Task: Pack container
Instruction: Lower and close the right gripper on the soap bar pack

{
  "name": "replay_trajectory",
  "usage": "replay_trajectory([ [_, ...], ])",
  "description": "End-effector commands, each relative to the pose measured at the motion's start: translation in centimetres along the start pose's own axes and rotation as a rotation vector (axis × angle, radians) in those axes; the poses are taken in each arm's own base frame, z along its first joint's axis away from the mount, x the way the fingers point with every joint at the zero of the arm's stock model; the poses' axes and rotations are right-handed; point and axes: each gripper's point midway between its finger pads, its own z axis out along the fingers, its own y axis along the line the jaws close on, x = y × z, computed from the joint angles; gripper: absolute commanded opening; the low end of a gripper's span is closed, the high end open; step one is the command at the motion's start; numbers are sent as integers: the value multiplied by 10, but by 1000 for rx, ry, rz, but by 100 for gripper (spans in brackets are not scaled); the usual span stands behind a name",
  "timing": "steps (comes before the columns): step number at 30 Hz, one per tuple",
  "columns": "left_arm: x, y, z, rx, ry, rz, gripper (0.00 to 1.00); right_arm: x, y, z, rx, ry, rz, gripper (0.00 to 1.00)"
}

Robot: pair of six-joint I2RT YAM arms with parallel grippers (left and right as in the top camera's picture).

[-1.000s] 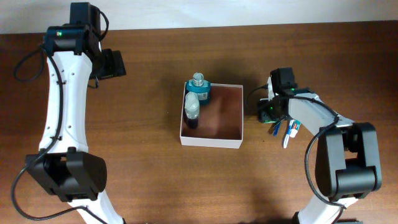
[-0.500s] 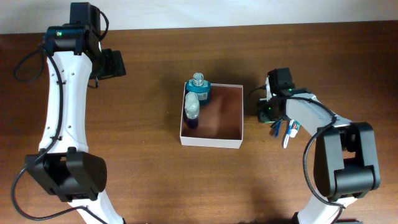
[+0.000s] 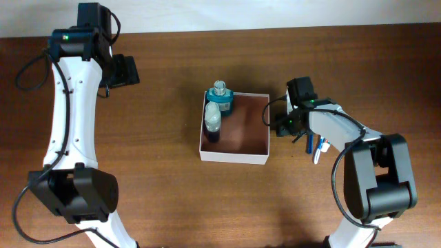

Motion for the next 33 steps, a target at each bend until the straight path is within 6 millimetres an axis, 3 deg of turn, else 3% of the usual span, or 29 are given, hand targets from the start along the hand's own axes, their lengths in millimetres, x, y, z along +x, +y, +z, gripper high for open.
replay_trajectory([
  [1,-4,3,-15,2,-41,-2,99,36,6,25,-21,124,55,71],
  [7,-4,3,-15,2,-41,-2,99,36,6,25,-16,127,119,63],
  [13,-4,3,-15,2,-41,-2,99,39,6,25,-15,138,118,46],
  [17,-4,3,-15,2,-41,-2,99,39,6,24,-15,137,117,23],
  [19,-4,3,-15,2,-41,-2,99,36,4,21,-7,124,117,20],
  [27,-4,3,-15,2,-41,-2,99,12,3,-28,-14,0,119,19],
  [33,-4,3,-15,2,-41,-2,99,8,3,-74,-27,-64,119,19],
])
